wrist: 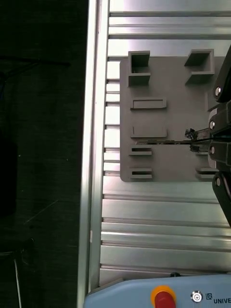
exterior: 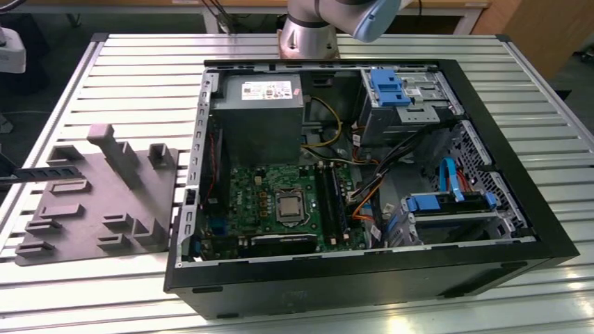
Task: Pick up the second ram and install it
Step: 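Pick up the second ram and move it above second insertion slot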
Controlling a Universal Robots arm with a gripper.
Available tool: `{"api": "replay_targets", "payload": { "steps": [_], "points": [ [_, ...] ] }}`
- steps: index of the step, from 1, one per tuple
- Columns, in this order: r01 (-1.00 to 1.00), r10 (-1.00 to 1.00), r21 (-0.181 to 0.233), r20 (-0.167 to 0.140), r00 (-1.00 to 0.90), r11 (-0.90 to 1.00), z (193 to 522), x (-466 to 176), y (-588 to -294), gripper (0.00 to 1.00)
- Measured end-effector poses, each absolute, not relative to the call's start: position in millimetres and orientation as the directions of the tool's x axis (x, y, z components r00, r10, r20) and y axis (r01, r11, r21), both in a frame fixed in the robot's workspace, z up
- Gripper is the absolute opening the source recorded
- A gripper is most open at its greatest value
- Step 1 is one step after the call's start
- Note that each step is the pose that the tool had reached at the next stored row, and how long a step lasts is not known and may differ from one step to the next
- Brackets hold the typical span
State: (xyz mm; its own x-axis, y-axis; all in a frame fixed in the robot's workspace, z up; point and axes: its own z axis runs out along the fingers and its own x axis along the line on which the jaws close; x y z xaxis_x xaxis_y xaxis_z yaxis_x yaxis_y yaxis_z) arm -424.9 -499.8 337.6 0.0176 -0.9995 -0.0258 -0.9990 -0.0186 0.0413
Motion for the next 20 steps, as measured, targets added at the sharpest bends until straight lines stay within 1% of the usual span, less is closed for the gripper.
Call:
{"api": "replay_targets", "payload": {
  "steps": [20],
  "points": [
    [-0.999,-1.000,0.041,-0.026,0.018,-0.019,358,-425,-500,0.12]
  ]
}}
